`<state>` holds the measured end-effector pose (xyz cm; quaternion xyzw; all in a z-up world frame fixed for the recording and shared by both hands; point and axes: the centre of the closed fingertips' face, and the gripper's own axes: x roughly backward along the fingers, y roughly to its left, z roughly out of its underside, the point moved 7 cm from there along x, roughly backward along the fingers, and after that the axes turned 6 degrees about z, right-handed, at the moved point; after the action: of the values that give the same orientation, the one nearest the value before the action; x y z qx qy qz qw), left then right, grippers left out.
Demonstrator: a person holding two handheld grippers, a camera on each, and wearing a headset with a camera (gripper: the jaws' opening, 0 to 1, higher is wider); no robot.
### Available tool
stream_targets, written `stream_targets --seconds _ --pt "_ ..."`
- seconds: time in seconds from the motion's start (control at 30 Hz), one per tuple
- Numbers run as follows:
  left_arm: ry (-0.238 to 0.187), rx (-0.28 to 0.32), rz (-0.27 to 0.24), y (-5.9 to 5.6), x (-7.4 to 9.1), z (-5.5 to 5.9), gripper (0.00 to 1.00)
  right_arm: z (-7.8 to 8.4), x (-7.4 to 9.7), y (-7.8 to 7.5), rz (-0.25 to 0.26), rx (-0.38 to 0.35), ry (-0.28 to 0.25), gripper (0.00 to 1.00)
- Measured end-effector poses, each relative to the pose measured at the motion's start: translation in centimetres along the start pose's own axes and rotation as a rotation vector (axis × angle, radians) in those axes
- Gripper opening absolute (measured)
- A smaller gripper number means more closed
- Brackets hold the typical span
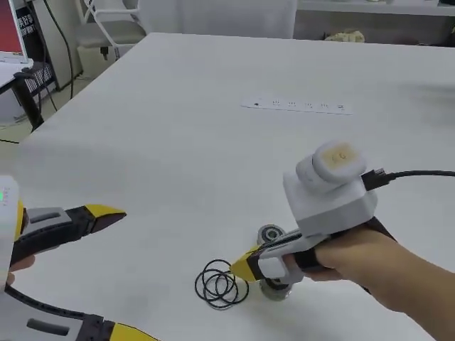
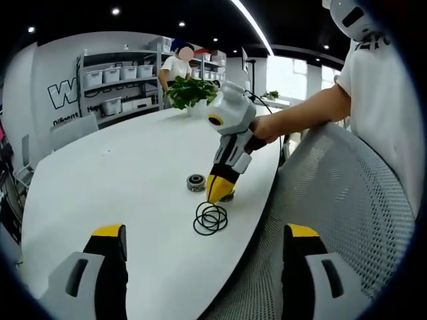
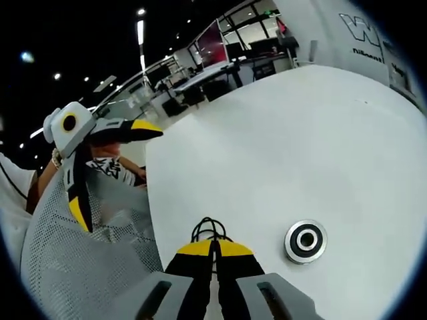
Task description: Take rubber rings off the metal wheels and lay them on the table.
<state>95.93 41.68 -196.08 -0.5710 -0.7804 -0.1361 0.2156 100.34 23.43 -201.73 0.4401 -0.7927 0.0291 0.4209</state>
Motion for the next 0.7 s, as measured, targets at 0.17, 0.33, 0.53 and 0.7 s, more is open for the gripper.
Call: stream_targets --seconds 0.17,0.33,0.53,0.7 --pt "-0.001 0.004 -0.008 0.06 0.05 0.02 0.95 0.05 -0.07 -0.09 0.021 0.019 0.005 0.0" --pt "0.0 0.002 -0.01 0.06 0.06 0.02 0.94 0.13 -0.25 -0.09 0.037 0.046 0.016 0.0" --pt "0.002 -0.002 -0.015 0.05 0.09 0.0 0.93 0.29 -0.51 -0.02 0.062 0.095 0.031 0.01" --pt "0.005 -0.011 -0.011 -0.01 0.09 -0.03 0.89 0.35 -0.54 -0.19 0.078 0.132 0.041 0.05"
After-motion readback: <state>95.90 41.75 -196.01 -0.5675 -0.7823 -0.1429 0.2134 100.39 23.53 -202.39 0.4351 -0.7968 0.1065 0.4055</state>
